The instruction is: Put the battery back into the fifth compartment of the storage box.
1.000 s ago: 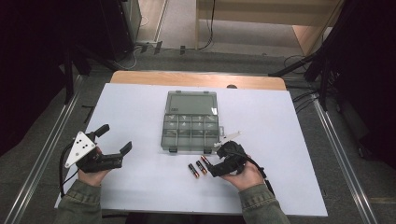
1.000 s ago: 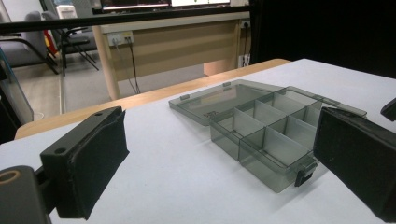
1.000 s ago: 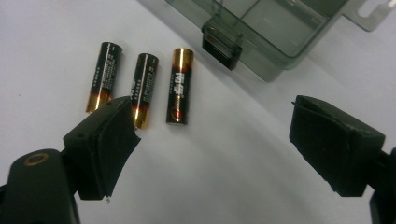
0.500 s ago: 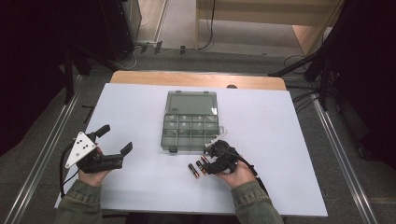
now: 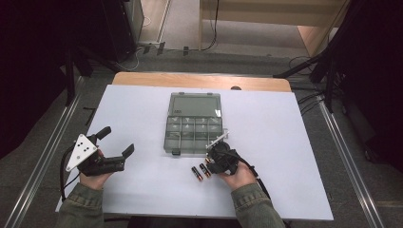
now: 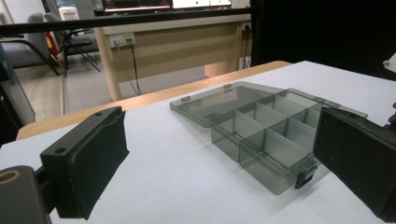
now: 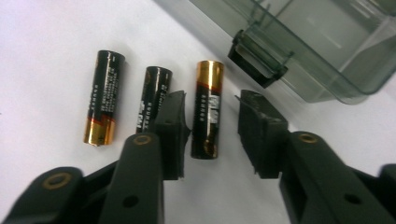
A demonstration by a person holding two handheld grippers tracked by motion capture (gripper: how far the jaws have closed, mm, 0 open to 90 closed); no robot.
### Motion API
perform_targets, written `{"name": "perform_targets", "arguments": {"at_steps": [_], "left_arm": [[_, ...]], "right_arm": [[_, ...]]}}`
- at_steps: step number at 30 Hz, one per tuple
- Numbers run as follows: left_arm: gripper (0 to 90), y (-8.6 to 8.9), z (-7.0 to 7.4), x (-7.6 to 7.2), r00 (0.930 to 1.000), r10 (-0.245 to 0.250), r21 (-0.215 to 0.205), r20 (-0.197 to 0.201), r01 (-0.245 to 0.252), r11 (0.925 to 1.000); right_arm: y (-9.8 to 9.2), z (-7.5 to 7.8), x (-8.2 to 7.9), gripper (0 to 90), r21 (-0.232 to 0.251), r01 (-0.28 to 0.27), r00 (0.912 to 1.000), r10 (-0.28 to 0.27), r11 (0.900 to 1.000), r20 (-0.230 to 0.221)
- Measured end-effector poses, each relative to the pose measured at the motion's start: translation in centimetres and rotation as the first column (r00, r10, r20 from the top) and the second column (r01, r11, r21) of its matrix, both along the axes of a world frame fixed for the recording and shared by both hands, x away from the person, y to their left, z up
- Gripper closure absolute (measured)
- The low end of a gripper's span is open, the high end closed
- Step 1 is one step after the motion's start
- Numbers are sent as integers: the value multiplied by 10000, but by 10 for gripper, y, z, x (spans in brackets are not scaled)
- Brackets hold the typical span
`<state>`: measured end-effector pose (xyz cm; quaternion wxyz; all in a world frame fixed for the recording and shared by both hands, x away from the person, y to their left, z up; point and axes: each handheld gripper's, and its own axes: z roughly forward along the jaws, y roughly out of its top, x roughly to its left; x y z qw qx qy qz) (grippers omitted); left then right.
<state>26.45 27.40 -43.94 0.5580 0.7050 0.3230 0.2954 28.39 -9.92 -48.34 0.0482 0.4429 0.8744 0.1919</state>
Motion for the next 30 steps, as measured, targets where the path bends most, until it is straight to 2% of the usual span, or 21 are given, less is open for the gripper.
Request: {"name": "perform_targets", "arguments": {"at_steps": [2, 5, 7, 14, 30], "left_arm": [[32, 0, 0, 0, 10000, -29, 32, -7, 29, 10000], [32, -1, 0, 0, 10000, -51, 33, -5, 51, 10000], [32, -1, 0, 0, 10000, -52, 23, -9, 52, 10000], [32, -1, 0, 0, 10000, -52, -2, 11, 52, 10000], [32, -1, -1, 0, 10000, -44, 29, -41, 44, 10000]], "right_arm": [[3, 0, 0, 708, -223, -3, 10000, 4, 9998, 12], [3, 0, 0, 759, -111, 61, 10000, -62, 9999, -64], [4, 0, -1, 774, -228, 250, 9997, -251, 9994, -52], [8, 2, -1, 780, -440, 587, 9979, -598, 9973, -248], [5, 7, -3, 780, -174, 630, 9975, -635, 9979, -311]]}}
